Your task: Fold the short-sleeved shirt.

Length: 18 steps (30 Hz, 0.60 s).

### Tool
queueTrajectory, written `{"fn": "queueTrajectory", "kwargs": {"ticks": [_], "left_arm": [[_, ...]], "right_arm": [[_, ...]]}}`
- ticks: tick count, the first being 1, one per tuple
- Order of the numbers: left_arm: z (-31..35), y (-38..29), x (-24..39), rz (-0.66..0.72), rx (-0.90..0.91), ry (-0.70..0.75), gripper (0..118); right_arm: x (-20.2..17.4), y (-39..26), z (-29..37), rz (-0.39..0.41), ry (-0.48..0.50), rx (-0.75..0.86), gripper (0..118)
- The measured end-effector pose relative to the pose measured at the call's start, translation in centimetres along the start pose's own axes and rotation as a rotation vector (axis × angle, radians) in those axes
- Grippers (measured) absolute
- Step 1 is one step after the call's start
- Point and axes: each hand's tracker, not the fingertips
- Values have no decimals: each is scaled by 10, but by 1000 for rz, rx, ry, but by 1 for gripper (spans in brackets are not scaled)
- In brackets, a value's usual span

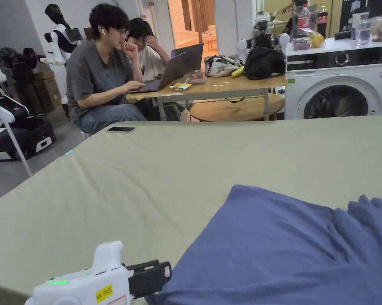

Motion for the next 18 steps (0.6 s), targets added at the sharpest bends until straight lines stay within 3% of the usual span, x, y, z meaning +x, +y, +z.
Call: {"fn": "queueTrajectory", "kwargs": {"ticks": [7,9,12,16,18], "left_arm": [[-26,-21,-8,6,-77,27,70],[-35,-21,-5,-12,-109,28,48],[-48,-24,-1,-45,-155,45,28],[-52,-25,1,-62,-167,49,8],[-56,-28,3,-69,-179,41,6]], "right_arm": [[4,-10,-7,-28,10,-45,0],[5,-10,-7,-31,9,-53,0],[9,-12,-7,-33,2,-66,0],[23,-9,-5,-16,-34,-93,0],[34,-5,-4,-32,-44,-100,0]]}}
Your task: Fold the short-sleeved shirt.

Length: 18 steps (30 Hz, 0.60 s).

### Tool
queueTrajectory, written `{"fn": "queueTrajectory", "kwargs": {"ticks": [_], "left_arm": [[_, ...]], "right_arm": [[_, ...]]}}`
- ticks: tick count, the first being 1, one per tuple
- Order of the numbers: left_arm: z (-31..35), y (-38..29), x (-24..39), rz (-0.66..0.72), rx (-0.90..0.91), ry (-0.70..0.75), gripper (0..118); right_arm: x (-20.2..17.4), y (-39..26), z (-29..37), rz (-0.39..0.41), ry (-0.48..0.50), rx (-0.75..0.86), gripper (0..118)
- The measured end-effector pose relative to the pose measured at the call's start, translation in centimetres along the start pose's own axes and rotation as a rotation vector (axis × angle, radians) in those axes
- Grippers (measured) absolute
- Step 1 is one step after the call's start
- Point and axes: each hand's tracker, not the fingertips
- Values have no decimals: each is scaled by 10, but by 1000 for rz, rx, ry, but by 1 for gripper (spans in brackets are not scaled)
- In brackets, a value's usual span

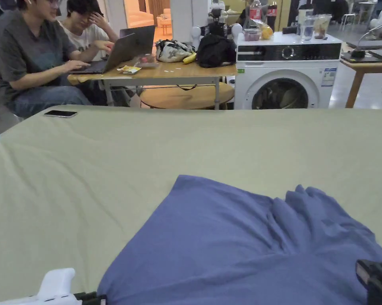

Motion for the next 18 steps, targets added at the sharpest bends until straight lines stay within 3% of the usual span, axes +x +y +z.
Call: {"fn": "queueTrajectory", "kwargs": {"ticks": [2,4,5,11,15,16,18], "left_arm": [[-1,-3,5,-30,-11,17,6],[-2,0,7,-51,-16,28,6],[-3,1,7,-53,-20,29,6],[3,0,10,-11,-27,1,6],[5,1,10,24,-29,-10,6],[5,0,11,29,-27,-8,6],[6,0,12,32,-22,-4,6]], "right_arm": [[15,8,1,-34,-23,-15,1],[39,23,-2,-86,-54,-74,47],[49,29,-5,-111,-63,-112,59],[119,49,-70,-224,-137,-143,59],[148,35,-132,-354,-102,-298,59],[151,27,-141,-402,-43,-312,59],[151,17,-150,-450,-27,-315,59]]}}
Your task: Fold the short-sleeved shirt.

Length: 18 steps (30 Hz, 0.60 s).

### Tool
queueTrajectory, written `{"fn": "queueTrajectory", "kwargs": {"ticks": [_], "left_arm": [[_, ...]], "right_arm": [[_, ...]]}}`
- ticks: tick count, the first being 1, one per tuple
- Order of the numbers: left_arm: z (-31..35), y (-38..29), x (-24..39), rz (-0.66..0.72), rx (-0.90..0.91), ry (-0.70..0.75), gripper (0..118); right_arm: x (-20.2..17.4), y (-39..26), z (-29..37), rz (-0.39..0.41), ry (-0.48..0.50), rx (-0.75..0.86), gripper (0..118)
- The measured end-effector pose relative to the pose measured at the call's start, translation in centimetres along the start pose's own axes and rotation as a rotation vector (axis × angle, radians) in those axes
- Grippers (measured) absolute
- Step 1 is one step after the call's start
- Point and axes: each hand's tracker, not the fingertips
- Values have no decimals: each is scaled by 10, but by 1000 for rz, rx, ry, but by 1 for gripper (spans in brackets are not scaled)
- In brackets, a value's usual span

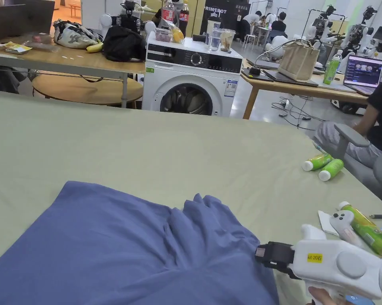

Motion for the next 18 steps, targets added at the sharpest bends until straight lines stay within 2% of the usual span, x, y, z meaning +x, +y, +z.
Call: {"fn": "queueTrajectory", "kwargs": {"ticks": [2,4,5,7,9,11,13,15,18], "left_arm": [[0,1,1,-4,-2,3,6],[0,3,-2,-5,-7,2,6],[0,3,-2,-3,-9,1,6],[1,2,-1,3,-6,3,6],[2,-1,0,0,8,7,6],[7,-3,1,-6,53,7,4],[25,-7,8,-24,173,11,4],[47,5,18,-64,258,7,4],[79,36,33,-51,385,-87,4]], "right_arm": [[1,-4,-13,-26,-17,-30,54],[-2,-13,-15,-7,-35,-14,11],[-4,-14,-13,6,-71,12,1],[-5,-18,-8,-45,2,13,0],[-11,-21,1,-21,-42,46,0],[-20,-22,17,65,-81,102,0],[-32,-20,41,152,-64,160,0],[-44,-18,69,212,-51,234,0],[-68,-5,108,271,-16,338,0]]}}
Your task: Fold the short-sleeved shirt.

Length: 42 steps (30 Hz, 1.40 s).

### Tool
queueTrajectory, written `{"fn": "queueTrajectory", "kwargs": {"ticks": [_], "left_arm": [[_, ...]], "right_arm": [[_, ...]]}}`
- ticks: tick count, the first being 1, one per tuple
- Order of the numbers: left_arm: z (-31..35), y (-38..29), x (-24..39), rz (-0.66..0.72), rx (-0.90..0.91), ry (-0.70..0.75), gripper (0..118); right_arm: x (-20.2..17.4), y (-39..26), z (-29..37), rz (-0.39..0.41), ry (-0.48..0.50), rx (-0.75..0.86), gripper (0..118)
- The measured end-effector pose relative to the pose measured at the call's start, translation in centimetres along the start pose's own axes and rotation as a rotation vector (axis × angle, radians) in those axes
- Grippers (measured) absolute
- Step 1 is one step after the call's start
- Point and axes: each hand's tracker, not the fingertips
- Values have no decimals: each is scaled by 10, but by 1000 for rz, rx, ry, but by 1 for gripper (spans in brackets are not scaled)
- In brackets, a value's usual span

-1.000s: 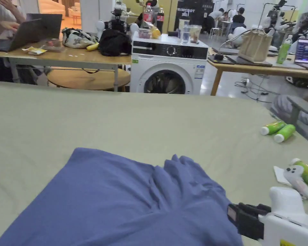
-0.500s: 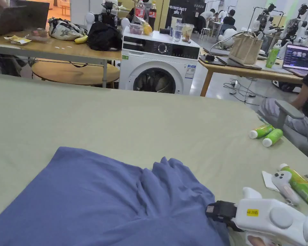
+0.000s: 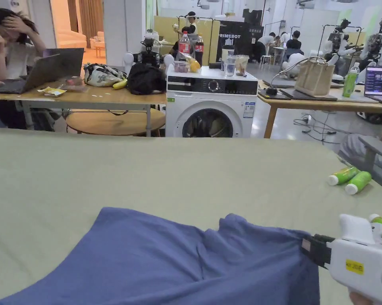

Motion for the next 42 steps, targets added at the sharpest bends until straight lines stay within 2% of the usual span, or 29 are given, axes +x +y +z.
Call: {"fn": "queueTrajectory", "kwargs": {"ticks": [4,7,12,15,18,22,24,25,27,28,29,30,31,32,33,35,38,42], "left_arm": [[10,70,29,-86,149,-50,4],[-4,117,33,-112,216,-57,4],[-41,200,41,-145,293,-41,2],[-62,245,47,-103,331,-39,2],[-82,291,58,-143,360,3,2],[-104,350,68,-151,372,19,2],[-113,378,76,-194,397,67,2],[-116,391,79,-198,398,65,2],[-123,415,84,-240,400,89,2],[-125,423,87,-250,404,99,2],[-126,430,88,-248,408,88,2],[-128,438,89,-254,395,75,2],[-132,443,92,-297,396,121,2],[-135,447,94,-314,397,139,2],[-140,452,96,-316,388,140,2],[-146,458,98,-300,387,138,2],[-159,464,98,-273,397,143,2],[-176,448,89,-205,379,115,2]], "right_arm": [[-15,49,29,49,59,112,0],[-25,92,42,90,57,196,0],[-36,173,40,86,17,284,0],[-41,220,33,62,8,333,0],[-51,265,21,104,-50,379,0],[-62,332,-5,139,-77,354,0],[-71,359,-13,141,-107,392,0],[-61,327,-1,144,-108,392,0],[-60,327,0,151,-133,404,0],[-59,327,0,169,-155,393,0],[-65,390,-31,202,-177,410,0],[-65,394,-30,205,-183,406,0],[-61,387,-24,166,-152,421,0],[-59,383,-22,164,-141,418,0],[-89,439,-38,171,-153,418,0],[-100,446,-41,196,-203,417,0],[-95,465,-64,207,-205,425,0],[-96,438,-78,211,-177,393,0]]}}
